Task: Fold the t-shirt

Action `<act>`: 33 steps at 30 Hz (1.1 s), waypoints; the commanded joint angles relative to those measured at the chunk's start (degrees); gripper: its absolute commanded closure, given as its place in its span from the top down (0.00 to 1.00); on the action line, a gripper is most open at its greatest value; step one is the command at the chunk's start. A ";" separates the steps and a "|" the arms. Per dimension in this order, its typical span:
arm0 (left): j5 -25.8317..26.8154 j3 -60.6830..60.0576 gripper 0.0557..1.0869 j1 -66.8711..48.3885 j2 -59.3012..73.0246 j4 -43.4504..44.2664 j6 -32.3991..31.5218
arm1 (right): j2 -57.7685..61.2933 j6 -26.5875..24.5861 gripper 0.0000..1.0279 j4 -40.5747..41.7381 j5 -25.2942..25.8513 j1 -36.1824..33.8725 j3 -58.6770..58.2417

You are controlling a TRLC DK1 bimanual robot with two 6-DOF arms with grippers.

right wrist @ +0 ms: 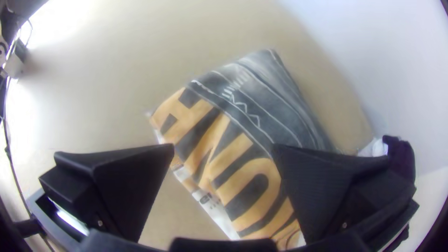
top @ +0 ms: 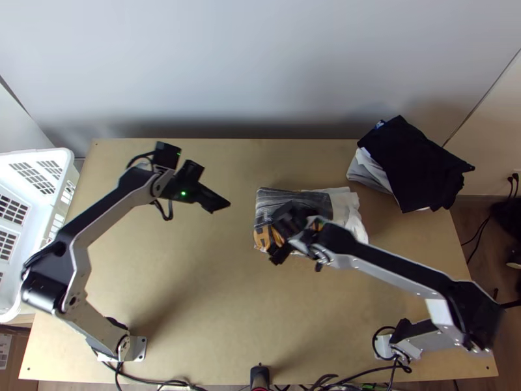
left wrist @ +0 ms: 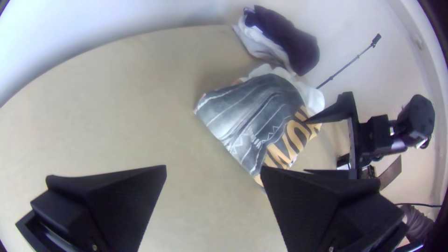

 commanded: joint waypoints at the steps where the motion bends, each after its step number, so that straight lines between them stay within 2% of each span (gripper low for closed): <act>1: -3.14 -2.94 0.95 2.80 -4.63 2.17 0.37 | 6.16 -4.90 0.95 8.67 7.98 6.88 1.32; 5: -3.23 -3.82 0.95 3.68 -5.25 2.69 0.28 | 7.57 -6.48 0.95 13.68 11.32 11.19 2.38; 16: -3.23 -4.52 0.95 4.39 -5.16 4.98 -0.16 | 15.39 -6.65 0.95 13.85 14.92 15.94 9.85; 24: -3.23 -4.09 0.95 4.65 -4.98 5.59 0.10 | 20.67 -6.30 0.95 15.26 16.50 15.85 9.23; 33: -3.23 -4.00 0.95 4.74 -5.25 5.59 0.10 | 23.13 -6.65 0.95 17.99 22.57 13.48 8.88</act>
